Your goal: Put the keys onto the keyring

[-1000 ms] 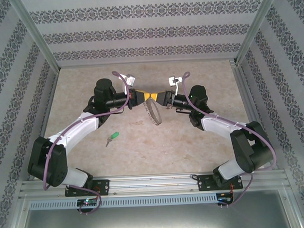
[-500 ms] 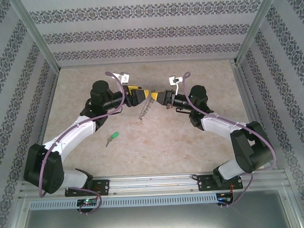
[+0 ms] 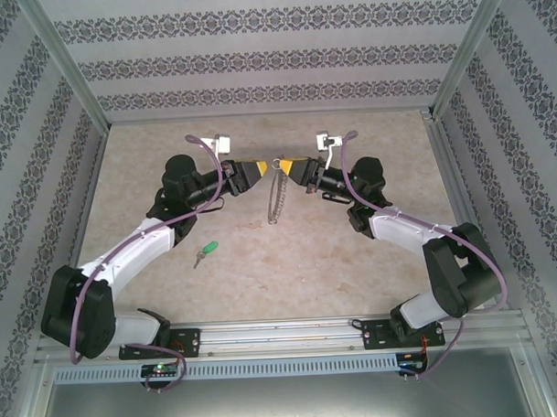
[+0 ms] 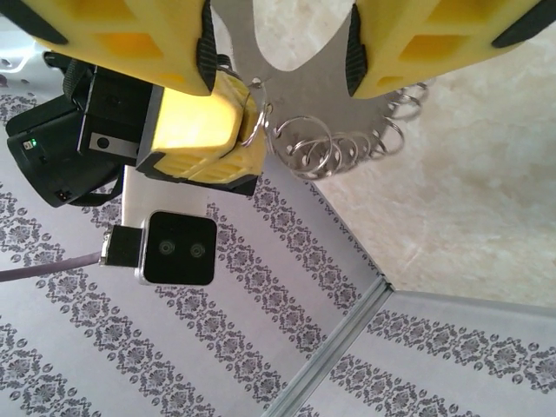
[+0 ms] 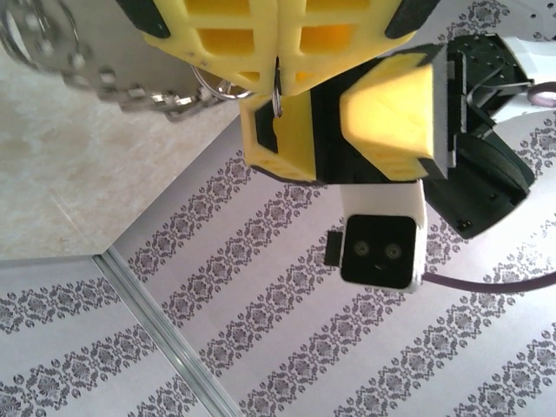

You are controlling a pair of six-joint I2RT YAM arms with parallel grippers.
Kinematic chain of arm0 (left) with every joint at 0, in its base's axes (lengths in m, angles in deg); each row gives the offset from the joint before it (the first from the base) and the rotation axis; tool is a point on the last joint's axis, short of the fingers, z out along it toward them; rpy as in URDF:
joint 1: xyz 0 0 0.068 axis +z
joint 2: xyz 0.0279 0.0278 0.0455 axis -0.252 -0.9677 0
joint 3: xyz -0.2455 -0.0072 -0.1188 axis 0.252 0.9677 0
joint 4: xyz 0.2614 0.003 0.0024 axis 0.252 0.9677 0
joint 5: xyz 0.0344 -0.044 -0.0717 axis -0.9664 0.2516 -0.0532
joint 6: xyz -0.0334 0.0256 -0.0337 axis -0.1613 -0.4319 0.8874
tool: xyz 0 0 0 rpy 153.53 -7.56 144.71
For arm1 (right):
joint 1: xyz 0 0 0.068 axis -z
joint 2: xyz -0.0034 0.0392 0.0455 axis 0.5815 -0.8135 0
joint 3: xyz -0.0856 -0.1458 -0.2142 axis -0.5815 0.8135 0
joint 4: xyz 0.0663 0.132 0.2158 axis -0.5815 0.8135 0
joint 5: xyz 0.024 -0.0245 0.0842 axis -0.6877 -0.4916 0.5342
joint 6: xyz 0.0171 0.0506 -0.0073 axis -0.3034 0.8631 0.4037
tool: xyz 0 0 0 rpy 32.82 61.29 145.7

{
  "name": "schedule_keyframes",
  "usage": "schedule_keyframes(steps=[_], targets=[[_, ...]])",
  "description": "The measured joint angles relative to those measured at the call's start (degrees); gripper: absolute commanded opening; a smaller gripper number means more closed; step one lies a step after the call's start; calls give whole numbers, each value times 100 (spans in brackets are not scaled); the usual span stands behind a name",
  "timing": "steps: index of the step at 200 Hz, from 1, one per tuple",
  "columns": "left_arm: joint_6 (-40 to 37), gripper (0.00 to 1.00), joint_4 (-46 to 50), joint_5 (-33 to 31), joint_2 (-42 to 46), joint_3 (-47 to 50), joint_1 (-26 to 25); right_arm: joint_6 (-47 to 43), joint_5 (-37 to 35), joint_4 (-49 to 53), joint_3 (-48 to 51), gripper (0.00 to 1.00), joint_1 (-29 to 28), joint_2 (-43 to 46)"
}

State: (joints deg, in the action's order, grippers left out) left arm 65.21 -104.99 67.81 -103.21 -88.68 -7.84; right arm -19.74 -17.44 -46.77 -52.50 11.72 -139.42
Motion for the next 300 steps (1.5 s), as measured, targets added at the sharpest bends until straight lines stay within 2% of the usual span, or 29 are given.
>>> schedule_keyframes(steps=[99,181,300], targets=[[767,38,-1167,275,-428,111,-24,111,-118,-79,0,0,-72,0],[841,38,-1209,293,-428,125,-120,125,-138,-79,0,0,-81,0],[846,32,-1211,299,-527,122,-234,127,-131,-74,0,0,-146,0]])
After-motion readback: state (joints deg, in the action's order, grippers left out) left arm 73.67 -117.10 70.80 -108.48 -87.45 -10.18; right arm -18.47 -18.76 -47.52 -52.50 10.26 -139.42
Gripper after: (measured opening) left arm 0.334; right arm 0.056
